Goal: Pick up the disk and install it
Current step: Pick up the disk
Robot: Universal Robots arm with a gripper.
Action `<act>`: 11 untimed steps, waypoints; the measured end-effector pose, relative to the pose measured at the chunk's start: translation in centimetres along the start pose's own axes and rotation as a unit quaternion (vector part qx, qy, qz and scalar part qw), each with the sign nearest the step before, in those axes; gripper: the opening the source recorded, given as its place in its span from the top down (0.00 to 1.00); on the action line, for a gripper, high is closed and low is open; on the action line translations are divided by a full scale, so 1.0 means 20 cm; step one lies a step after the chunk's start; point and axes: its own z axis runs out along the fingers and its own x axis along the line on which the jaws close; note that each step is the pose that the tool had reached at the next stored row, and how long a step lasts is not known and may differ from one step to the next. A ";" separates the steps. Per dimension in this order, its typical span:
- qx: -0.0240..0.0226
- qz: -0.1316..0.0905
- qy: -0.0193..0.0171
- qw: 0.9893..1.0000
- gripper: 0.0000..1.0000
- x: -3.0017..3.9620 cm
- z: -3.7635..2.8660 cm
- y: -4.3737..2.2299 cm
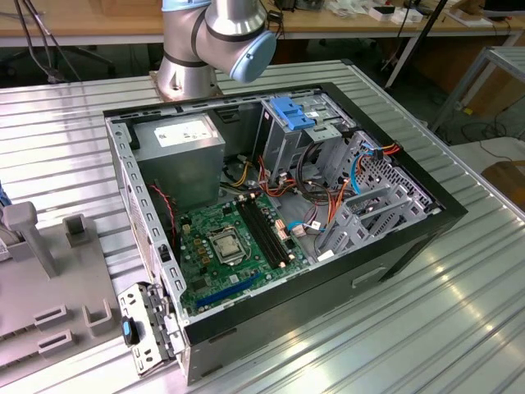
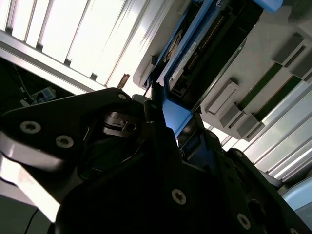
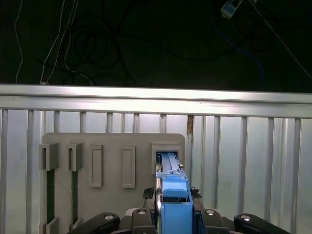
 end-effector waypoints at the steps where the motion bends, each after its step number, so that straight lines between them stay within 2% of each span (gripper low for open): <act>1: 0.000 0.000 0.000 1.000 0.64 0.000 0.000 0.000; 11: 0.000 0.000 0.000 1.000 0.64 0.000 -0.007 0.000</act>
